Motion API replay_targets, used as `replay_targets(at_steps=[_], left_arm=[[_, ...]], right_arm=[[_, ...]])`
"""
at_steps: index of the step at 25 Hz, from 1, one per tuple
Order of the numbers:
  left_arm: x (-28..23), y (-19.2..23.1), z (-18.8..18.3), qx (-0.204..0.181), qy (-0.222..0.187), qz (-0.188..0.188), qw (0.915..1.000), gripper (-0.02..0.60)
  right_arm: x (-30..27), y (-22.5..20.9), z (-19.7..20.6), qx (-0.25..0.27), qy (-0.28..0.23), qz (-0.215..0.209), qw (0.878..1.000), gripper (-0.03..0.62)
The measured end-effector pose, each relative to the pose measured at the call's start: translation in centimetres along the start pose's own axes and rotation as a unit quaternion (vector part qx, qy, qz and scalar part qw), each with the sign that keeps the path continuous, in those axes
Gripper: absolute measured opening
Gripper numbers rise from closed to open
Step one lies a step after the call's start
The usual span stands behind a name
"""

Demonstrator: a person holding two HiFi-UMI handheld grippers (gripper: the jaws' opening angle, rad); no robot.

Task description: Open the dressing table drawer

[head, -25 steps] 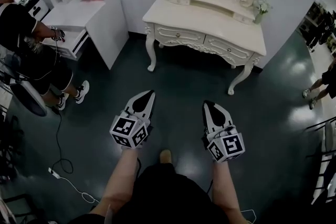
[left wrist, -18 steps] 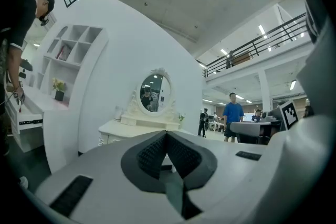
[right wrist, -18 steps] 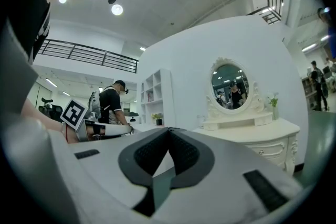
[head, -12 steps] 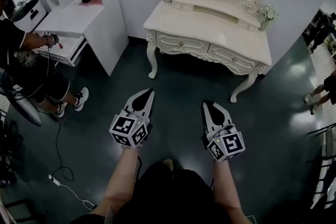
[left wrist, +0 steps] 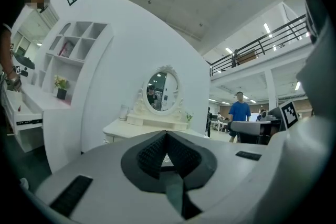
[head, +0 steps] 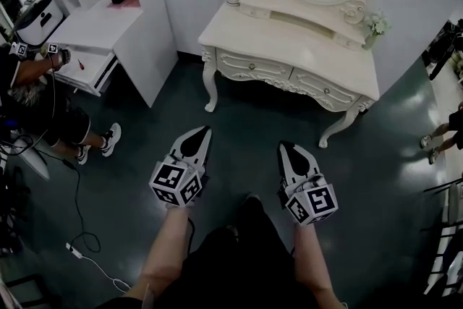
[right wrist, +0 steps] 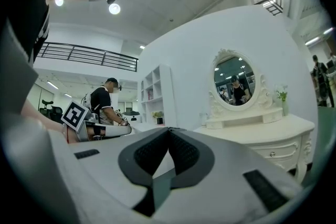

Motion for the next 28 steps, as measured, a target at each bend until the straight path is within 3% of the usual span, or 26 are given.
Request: replay_targets(at_steps=[8,28], left_arm=[[-4.6,2.4,0.3,-0.008,-0.003,-0.001,1.0,0.002],[-21.8,10.0,1.9,-0.002,0.001,-0.029,0.9996,0.002]], right_arm=[[-4.4,-3.4,0.8,-0.013,-0.011,-0.007,1.0,0.005],[-20.2,-15.9,2.8,-0.031,0.0,-0.046,0.998,0.006]])
Point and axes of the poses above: the fingertips, and each gripper's own axes: x backward along the fingers, y to its left, z out of its underside, the point moved 2 cm from there along x, backward along the fingers, and after that the axes turned 13 degrees about -y, right-handed, at the moved point
